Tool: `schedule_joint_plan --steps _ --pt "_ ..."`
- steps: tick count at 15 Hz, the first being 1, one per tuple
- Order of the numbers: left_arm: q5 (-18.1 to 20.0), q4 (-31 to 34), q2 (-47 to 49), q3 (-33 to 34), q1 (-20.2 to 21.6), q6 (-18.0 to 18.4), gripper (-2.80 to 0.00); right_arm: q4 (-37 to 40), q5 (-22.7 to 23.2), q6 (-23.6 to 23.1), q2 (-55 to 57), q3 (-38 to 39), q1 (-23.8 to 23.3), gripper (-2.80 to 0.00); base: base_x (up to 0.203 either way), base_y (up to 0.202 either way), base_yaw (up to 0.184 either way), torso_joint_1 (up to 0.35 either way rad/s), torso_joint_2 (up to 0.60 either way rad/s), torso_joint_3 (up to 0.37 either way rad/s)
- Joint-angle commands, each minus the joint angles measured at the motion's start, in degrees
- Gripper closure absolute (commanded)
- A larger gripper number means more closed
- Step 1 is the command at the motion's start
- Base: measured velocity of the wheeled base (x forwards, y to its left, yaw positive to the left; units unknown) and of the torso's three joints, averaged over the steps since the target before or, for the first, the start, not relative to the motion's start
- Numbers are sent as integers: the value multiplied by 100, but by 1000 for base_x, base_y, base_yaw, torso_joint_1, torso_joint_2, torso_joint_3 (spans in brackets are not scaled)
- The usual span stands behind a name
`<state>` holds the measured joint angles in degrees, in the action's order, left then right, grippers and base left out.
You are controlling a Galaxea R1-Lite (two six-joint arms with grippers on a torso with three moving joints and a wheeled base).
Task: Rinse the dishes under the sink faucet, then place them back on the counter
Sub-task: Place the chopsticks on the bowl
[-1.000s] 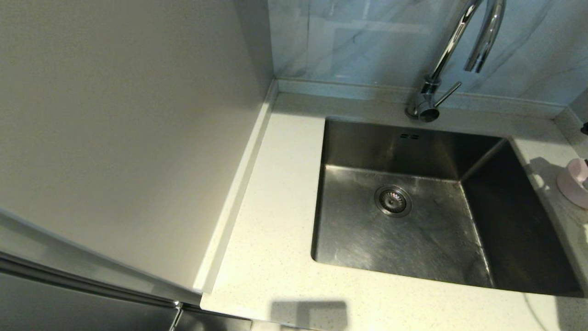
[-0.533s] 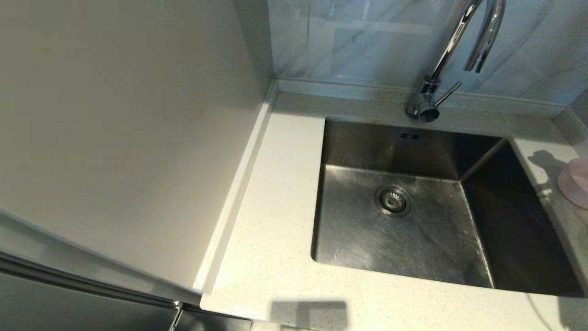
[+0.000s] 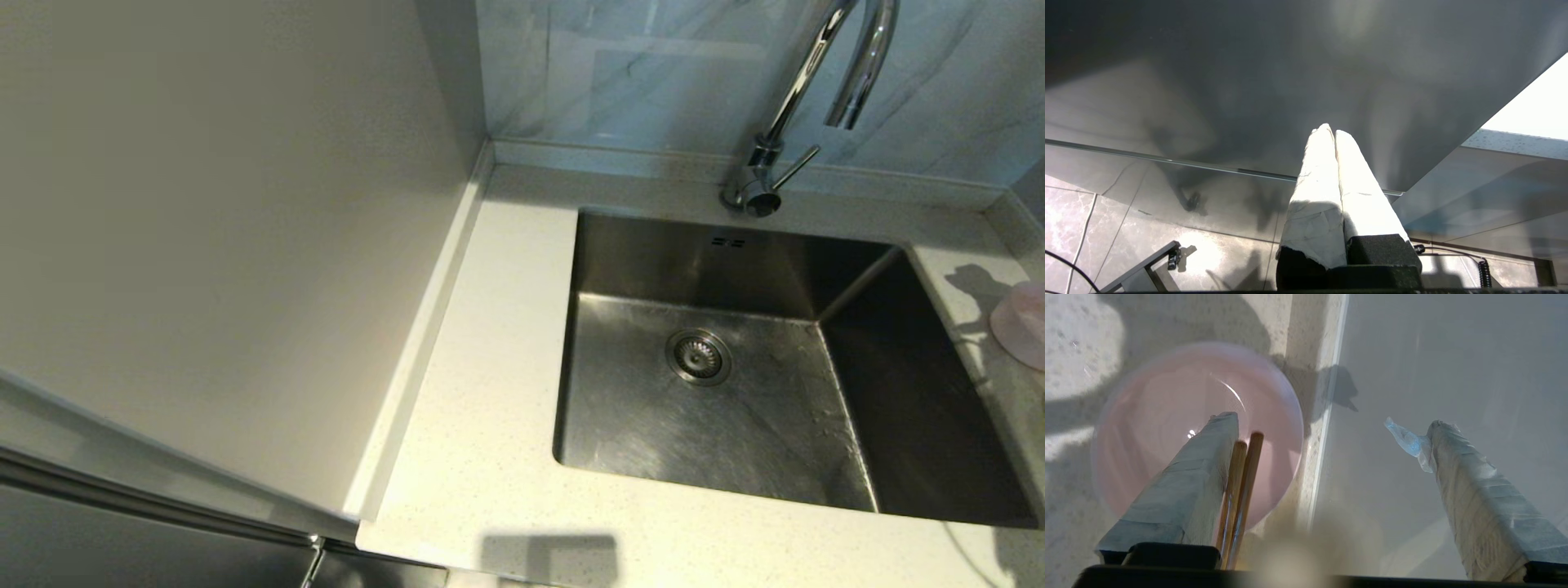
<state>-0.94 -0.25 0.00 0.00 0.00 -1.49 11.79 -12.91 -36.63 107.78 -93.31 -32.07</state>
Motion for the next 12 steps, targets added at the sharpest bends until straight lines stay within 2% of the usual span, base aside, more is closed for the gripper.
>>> schedule_joint_plan --steps 1,5,7,12 --pt "-3 -2 -18 0 0 -1 0 -2 44 -20 50 -47 -1 -280 0 0 0 0 0 0" --pt "-3 -2 -18 0 0 -1 0 -116 52 2 92 -106 -1 -280 0 0 0 0 0 0" --pt "-3 -2 -18 0 0 -1 0 -120 103 297 133 -217 16 -280 0 0 0 0 0 0" --pt "-3 -2 -18 0 0 -1 0 -124 204 314 147 -303 18 -280 0 0 0 0 0 0"
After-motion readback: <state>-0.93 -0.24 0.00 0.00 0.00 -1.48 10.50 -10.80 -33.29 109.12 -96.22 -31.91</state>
